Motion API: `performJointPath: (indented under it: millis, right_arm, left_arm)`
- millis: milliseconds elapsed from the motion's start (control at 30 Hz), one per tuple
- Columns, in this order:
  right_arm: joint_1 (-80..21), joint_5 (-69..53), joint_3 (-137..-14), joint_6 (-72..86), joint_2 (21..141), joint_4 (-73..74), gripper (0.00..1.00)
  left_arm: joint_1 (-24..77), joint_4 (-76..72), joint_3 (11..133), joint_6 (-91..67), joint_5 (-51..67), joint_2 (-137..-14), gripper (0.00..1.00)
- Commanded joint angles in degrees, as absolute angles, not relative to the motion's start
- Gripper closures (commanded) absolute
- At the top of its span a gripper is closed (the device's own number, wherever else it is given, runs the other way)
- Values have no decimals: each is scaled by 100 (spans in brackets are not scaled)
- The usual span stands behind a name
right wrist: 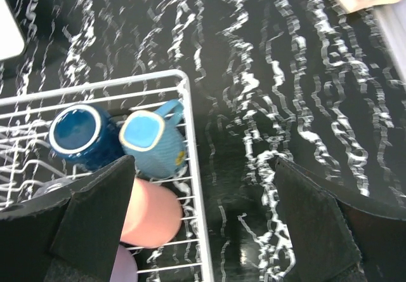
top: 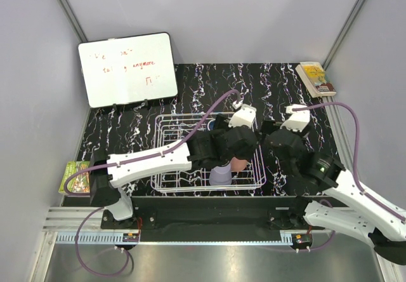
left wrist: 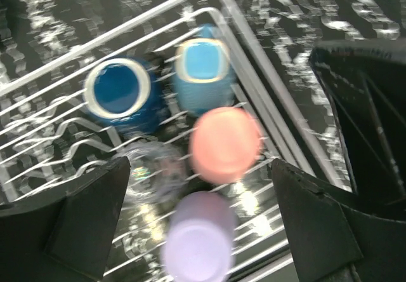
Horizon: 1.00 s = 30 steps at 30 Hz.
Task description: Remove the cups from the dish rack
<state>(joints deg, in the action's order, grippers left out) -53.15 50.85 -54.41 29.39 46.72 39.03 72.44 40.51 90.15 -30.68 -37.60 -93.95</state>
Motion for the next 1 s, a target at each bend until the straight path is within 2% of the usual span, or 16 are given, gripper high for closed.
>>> performJointPath:
  millis: [0, 400, 967]
  right_arm:
    - [-5405, 5510, -5923, 3050, 4263, 3919, 0]
    - [-5405, 6574, -6100, 3630, 4386, 4657, 0]
    - [-5405, 6680, -6082, 4166, 4597, 5133, 0]
  left_arm:
    - [6970, 3630, 9123, -2979, -3429, -9641, 1]
    - [6478, 3472, 8842, -3428, -2936, -9984, 1]
    - [6741, 3472, 9026, -3410, -2804, -9975, 1]
